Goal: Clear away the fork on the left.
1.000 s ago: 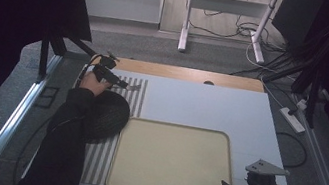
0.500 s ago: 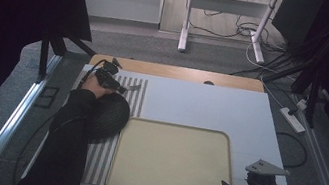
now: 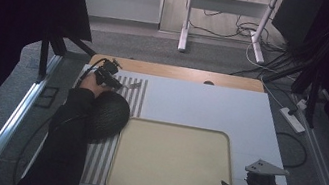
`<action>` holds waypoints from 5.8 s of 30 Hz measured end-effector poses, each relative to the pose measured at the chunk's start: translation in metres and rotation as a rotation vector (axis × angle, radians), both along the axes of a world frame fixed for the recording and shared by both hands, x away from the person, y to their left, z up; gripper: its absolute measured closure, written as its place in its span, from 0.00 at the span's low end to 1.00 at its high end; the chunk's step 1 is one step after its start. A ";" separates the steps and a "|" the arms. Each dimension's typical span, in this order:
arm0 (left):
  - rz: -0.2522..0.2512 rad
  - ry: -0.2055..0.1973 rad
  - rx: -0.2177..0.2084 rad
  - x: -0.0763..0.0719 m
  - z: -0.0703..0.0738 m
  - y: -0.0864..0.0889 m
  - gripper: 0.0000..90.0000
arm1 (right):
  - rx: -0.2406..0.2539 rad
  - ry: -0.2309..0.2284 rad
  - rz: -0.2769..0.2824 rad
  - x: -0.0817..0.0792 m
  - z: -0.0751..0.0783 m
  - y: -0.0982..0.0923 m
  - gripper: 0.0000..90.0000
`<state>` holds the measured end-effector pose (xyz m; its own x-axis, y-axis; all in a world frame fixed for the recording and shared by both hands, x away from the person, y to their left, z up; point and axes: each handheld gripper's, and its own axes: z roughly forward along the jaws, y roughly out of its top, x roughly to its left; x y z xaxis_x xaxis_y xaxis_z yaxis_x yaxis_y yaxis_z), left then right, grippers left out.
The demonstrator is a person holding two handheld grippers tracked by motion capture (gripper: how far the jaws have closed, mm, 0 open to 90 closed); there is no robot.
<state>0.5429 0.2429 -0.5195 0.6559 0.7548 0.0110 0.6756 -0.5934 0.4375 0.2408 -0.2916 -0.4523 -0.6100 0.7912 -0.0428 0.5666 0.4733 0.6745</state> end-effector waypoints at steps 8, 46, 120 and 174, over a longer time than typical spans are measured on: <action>-0.079 -0.006 0.037 -0.006 0.002 0.000 0.96 | -0.001 0.001 0.003 0.000 0.000 0.000 0.00; 0.016 0.067 -0.046 -0.074 0.032 0.032 0.96 | -0.014 -0.010 0.004 -0.001 0.000 0.001 0.00; -0.062 0.171 -0.175 -0.233 0.039 -0.117 0.96 | -0.048 -0.021 0.035 -0.003 0.000 0.005 0.00; -0.028 0.235 -0.141 -0.214 0.009 -0.104 0.96 | -0.061 -0.015 0.062 -0.004 -0.001 0.007 0.00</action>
